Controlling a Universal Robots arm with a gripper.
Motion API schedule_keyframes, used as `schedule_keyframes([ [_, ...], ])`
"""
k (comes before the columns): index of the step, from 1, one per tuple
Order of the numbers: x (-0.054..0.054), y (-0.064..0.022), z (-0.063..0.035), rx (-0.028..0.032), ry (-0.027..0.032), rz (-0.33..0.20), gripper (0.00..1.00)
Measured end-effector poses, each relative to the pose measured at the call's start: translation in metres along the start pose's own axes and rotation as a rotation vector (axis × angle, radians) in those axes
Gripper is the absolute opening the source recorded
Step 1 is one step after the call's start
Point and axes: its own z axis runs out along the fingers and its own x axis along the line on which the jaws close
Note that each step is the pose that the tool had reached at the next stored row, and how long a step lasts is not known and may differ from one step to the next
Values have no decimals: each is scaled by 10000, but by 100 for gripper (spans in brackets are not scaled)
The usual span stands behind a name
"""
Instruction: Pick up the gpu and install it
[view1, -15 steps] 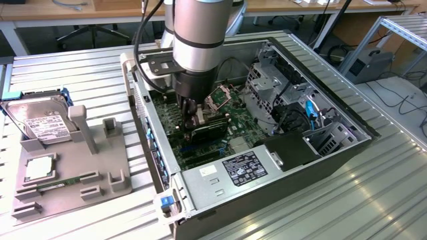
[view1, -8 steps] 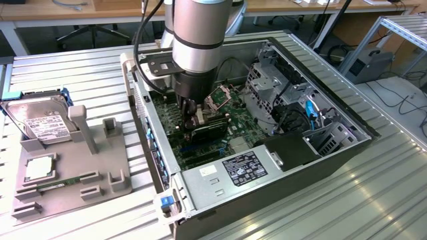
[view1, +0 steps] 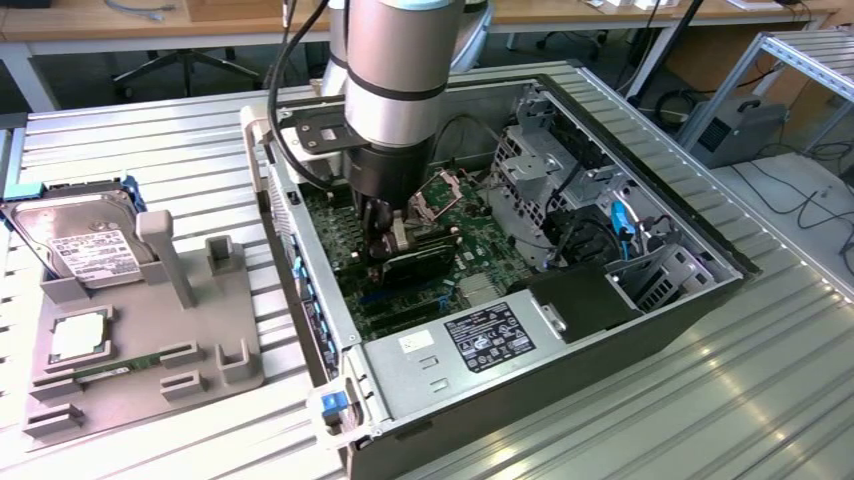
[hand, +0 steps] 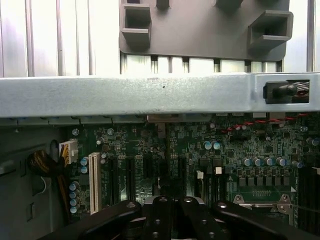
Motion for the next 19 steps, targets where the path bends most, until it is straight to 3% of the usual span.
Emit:
schedule_keyframes([
  [14, 34, -39, 38, 0, 13, -15, 11],
  [17, 32, -56, -11, 17, -9, -19, 11],
  [19, 34, -61, -64, 1, 12, -17, 11],
])
